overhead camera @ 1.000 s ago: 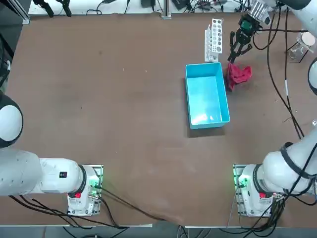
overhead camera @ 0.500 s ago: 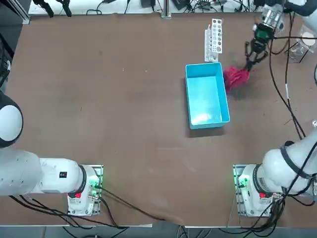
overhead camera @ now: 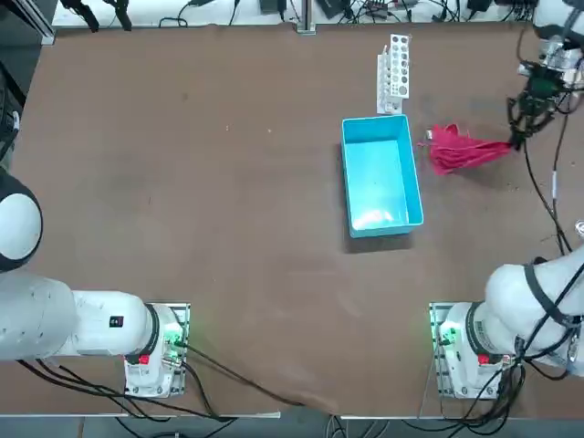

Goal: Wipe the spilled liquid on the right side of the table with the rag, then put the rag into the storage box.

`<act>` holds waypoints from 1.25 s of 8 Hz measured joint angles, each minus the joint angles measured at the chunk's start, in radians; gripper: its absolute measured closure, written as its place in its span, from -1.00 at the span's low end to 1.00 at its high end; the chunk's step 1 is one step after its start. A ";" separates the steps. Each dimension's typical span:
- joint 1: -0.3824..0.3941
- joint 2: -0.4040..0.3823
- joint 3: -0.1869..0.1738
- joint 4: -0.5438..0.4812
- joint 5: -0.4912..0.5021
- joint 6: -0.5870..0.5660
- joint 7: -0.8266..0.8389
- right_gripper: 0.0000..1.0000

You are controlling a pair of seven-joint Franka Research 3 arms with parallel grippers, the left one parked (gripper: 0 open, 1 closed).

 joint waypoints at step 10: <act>-0.336 0.114 0.020 0.099 -0.742 0.470 -0.498 0.97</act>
